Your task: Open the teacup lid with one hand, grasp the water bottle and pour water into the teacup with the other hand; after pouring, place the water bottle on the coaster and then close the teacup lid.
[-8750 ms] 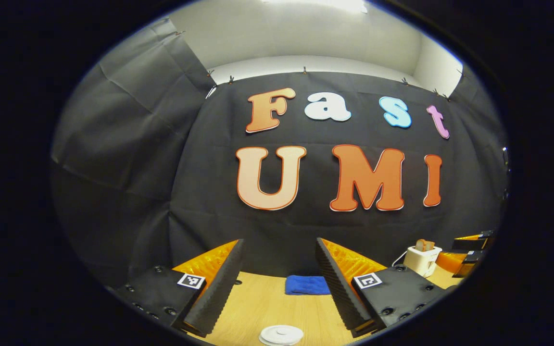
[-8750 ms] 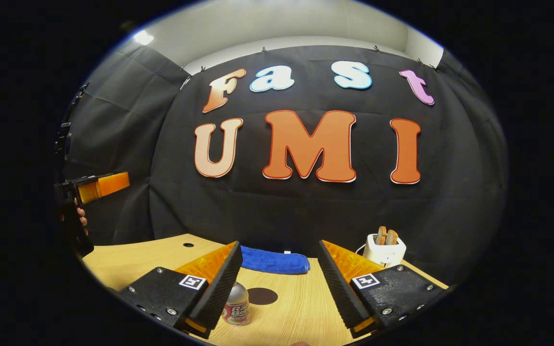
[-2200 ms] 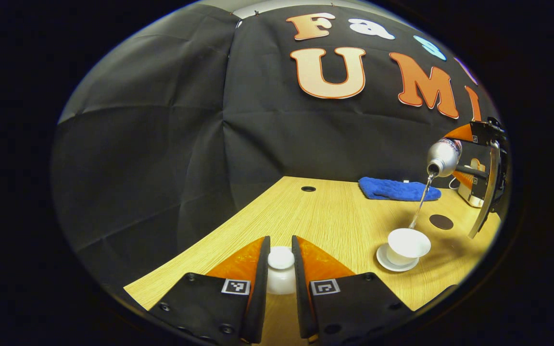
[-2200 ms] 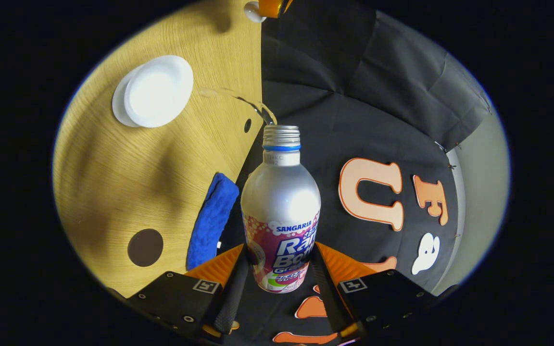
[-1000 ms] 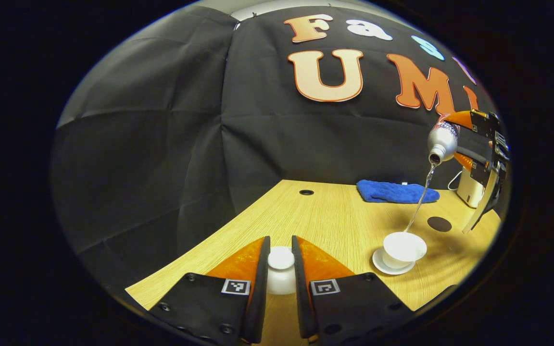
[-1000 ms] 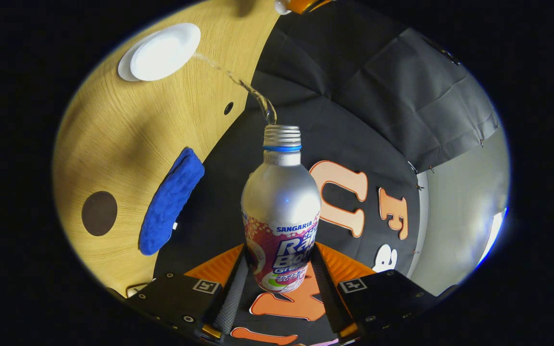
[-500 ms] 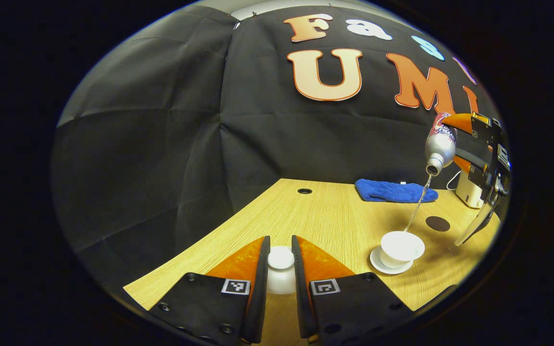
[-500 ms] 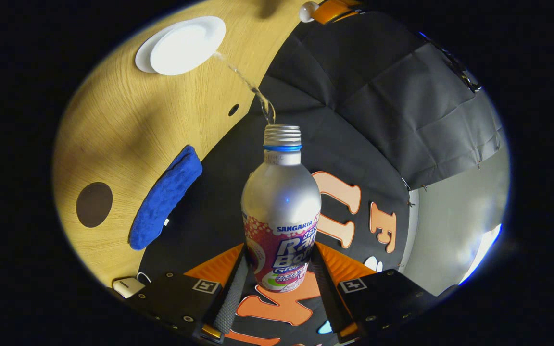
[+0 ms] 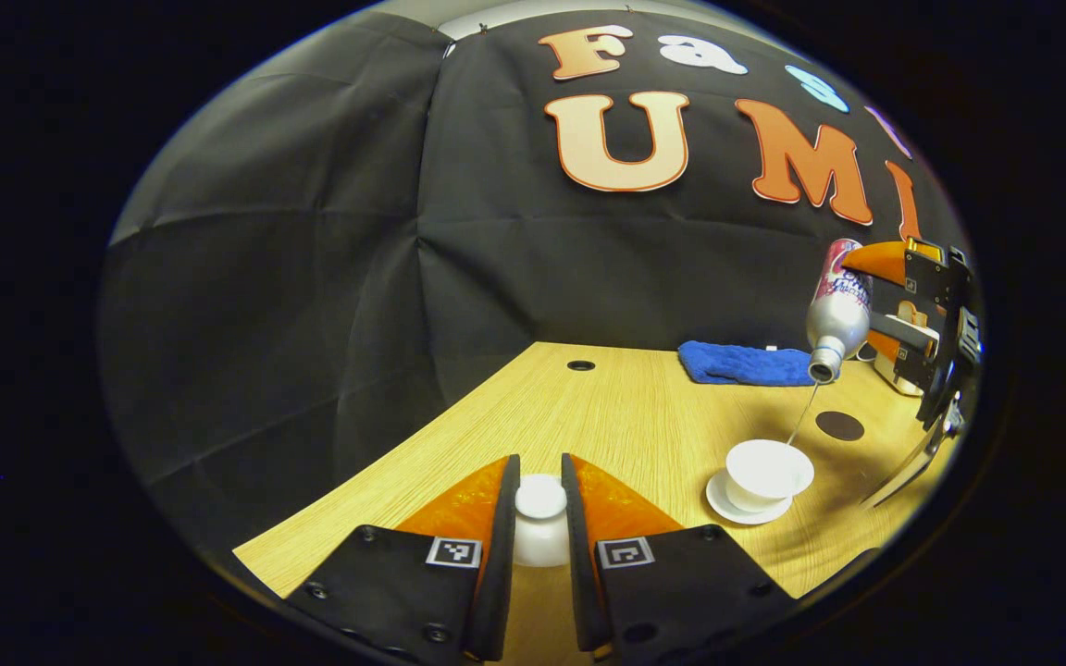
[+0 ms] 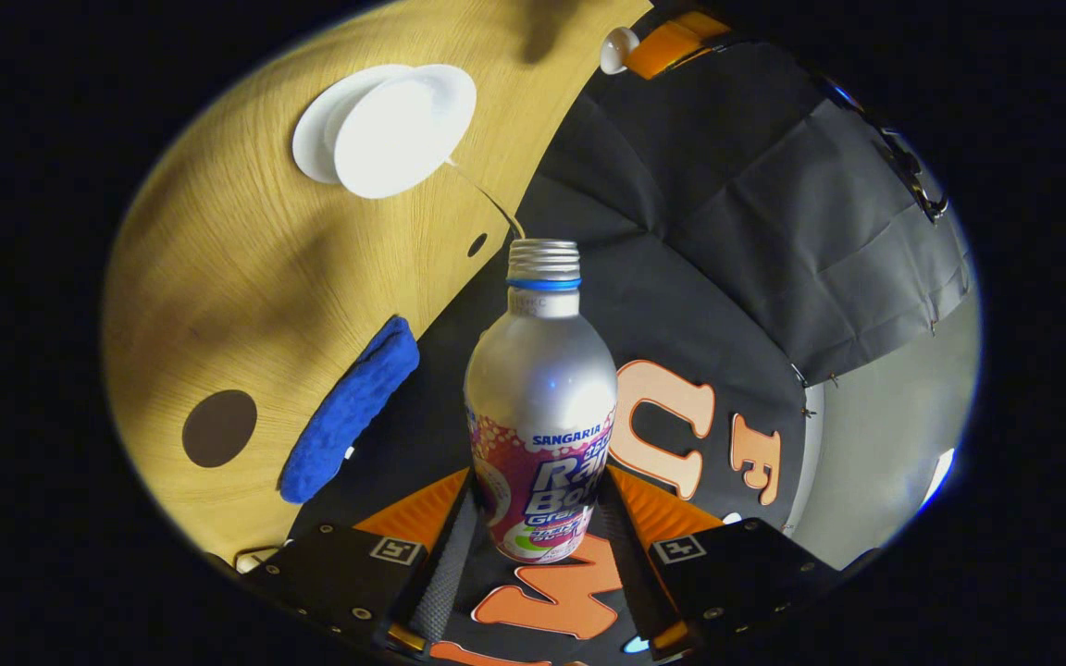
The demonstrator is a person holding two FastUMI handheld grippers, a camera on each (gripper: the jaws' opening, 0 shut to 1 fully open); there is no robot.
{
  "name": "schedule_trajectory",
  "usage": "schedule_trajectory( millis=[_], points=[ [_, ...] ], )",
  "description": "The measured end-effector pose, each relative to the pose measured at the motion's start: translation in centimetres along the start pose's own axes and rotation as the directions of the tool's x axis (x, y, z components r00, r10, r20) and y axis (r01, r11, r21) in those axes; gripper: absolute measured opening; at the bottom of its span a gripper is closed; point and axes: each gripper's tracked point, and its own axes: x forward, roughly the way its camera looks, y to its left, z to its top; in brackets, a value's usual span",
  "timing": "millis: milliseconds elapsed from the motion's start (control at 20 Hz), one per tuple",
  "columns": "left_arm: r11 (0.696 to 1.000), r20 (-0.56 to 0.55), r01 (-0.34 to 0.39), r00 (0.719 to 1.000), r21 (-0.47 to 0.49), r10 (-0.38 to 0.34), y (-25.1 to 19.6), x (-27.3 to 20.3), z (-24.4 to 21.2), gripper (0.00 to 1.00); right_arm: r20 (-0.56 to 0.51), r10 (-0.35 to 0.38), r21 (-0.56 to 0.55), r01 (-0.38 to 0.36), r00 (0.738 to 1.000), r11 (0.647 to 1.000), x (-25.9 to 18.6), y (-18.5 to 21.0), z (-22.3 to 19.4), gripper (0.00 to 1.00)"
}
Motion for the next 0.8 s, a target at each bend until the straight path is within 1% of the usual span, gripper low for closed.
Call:
schedule_trajectory(
  millis=[50, 100, 150, 200, 250, 350, 400, 450, 550, 700, 800],
  points=[
    [1.0, 0.005, 0.005, 1.0, 0.0, -0.005, -0.3, 0.0, 0.2, 0.27, 0.007, 0.007, 0.013, -0.007, 1.0, 1.0, 0.0, 0.3, 0.6, 0.72],
    [1.0, 0.015, 0.011, 1.0, -0.004, -0.011, -0.7, 0.0, 0.5, 0.32, 0.013, 0.02, 0.037, -0.02, 1.0, 0.999, 0.0, 0.8, 1.0, 0.75],
    [1.0, 0.027, 0.021, 0.999, -0.01, -0.021, -1.1, 0.1, 0.8, 0.32, 0.019, 0.04, 0.075, -0.041, 0.999, 0.996, 0.2, 1.3, 1.2, 0.76],
    [1.0, 0.031, 0.027, 0.999, -0.011, -0.026, -1.5, 0.0, 1.0, 0.32, 0.026, 0.076, 0.139, -0.079, 0.997, 0.987, 0.2, 2.4, 1.5, 0.75],
    [1.0, 0.039, 0.03, 0.999, -0.009, -0.029, -1.7, 0.1, 1.0, 0.31, 0.036, 0.117, 0.218, -0.122, 0.992, 0.968, 0.1, 3.3, 2.0, 0.76],
    [0.999, 0.049, 0.037, 0.998, -0.007, -0.036, -2.2, 0.3, 1.4, 0.31, 0.063, 0.184, 0.374, -0.194, 0.981, 0.907, -1.3, 4.6, 3.2, 0.76],
    [0.999, 0.053, 0.044, 0.998, -0.007, -0.044, -2.5, 0.4, 1.6, 0.31, 0.076, 0.205, 0.438, -0.218, 0.976, 0.872, -1.9, 5.0, 3.6, 0.74],
    [0.999, 0.053, 0.05, 0.997, -0.007, -0.049, -2.8, 0.5, 1.7, 0.31, 0.086, 0.227, 0.497, -0.239, 0.97, 0.834, -2.3, 5.4, 3.9, 0.76],
    [0.998, 0.061, 0.067, 0.996, -0.011, -0.066, -3.6, 0.4, 2.2, 0.31, 0.097, 0.253, 0.575, -0.262, 0.963, 0.775, -2.0, 6.2, 4.1, 0.76],
    [0.996, 0.077, 0.086, 0.993, 0.006, -0.086, -4.9, 0.5, 3.0, 0.31, 0.09, 0.279, 0.65, -0.268, 0.956, 0.711, -1.4, 7.0, 3.9, 0.76],
    [0.995, 0.083, 0.102, 0.991, 0.015, -0.103, -6.0, 0.8, 3.5, 0.31, 0.093, 0.3, 0.718, -0.273, 0.949, 0.64, -1.3, 7.8, 3.9, 0.76]
  ],
)
